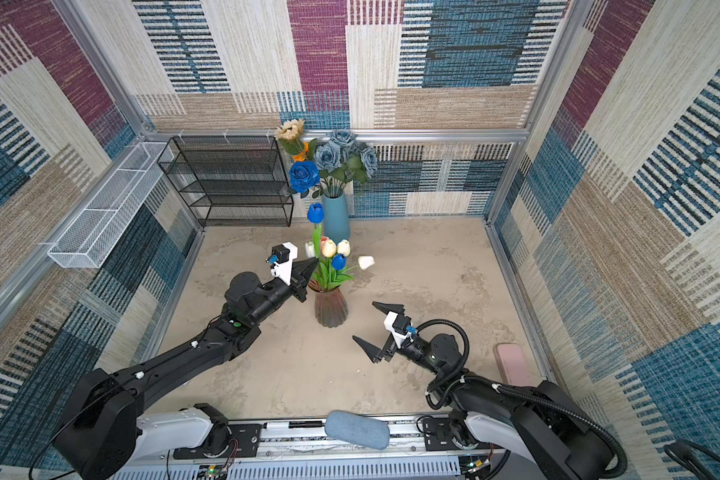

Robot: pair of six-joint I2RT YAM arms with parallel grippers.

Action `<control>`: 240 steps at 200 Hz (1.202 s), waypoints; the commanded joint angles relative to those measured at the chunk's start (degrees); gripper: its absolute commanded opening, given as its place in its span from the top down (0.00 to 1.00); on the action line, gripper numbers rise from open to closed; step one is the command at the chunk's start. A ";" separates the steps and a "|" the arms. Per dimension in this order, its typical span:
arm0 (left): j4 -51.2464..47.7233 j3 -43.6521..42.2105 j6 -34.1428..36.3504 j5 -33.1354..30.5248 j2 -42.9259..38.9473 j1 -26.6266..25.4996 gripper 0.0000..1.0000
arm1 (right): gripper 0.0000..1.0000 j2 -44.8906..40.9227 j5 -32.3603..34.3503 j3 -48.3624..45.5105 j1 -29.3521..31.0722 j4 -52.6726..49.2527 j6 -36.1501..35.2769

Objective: Arrange the flowers into the vase
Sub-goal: 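Carry the blue tulip over the pink vase and lower its stem in, then open the left gripper and draw it back from the vase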

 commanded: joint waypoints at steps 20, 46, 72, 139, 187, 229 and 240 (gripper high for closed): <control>5.70 -2.16 3.07 -0.76 -1.25 -0.62 1.00 | 0.00 0.86 -0.21 0.63 0.06 2.15 0.45; 7.28 -3.63 2.92 -2.22 -1.61 -0.67 1.00 | 0.00 1.13 -0.29 0.81 0.06 2.10 0.41; 9.10 -5.16 2.77 -2.80 -2.20 -0.66 1.00 | 0.00 1.30 -0.29 0.81 -0.01 2.21 0.41; 4.45 -5.26 3.89 -2.37 -4.90 -0.67 0.75 | 0.00 2.10 -0.91 1.07 0.06 2.50 0.59; -0.23 -4.83 6.48 -2.55 -7.69 -0.66 0.66 | 0.00 3.19 -1.11 1.51 0.04 2.75 0.58; -5.73 -3.53 5.96 -2.26 -6.35 -0.53 0.76 | 0.00 3.19 -1.21 1.42 0.06 2.90 0.67; -9.16 -2.58 5.80 -1.78 -6.03 -0.57 0.76 | 0.00 3.02 -1.22 1.42 0.07 2.90 0.67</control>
